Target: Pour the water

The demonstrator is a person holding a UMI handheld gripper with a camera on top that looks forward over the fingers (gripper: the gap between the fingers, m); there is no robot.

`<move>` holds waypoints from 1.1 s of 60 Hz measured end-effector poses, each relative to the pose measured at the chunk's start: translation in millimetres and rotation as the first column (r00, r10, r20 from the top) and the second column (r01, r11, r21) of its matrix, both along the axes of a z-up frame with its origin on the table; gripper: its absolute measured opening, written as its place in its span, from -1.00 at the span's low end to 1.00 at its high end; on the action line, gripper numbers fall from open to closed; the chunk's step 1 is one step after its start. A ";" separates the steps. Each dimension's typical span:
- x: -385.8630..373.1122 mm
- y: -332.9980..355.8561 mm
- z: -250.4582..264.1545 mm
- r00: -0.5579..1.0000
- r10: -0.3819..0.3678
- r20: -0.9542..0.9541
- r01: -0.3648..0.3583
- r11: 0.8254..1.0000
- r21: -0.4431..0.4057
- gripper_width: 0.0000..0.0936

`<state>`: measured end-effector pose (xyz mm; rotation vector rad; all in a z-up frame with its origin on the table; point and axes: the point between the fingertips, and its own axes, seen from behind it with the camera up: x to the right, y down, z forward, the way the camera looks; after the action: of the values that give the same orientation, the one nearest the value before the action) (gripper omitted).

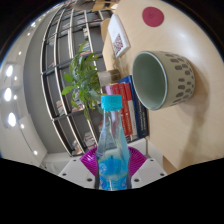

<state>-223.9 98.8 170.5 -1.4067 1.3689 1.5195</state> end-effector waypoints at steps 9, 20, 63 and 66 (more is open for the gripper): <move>14.7 7.6 7.0 0.964 -0.056 -0.261 0.045 0.998 -0.051 -0.23; 38.7 13.7 6.3 0.888 -0.135 -0.439 0.099 0.990 -0.105 -0.19; 176.0 13.7 144.4 0.377 -0.214 0.901 -0.091 0.960 0.266 -0.13; 198.2 14.7 144.9 0.266 -0.232 0.936 -0.095 0.960 0.265 -0.13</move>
<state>-25.7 113.5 315.4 -1.5879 0.3582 0.4208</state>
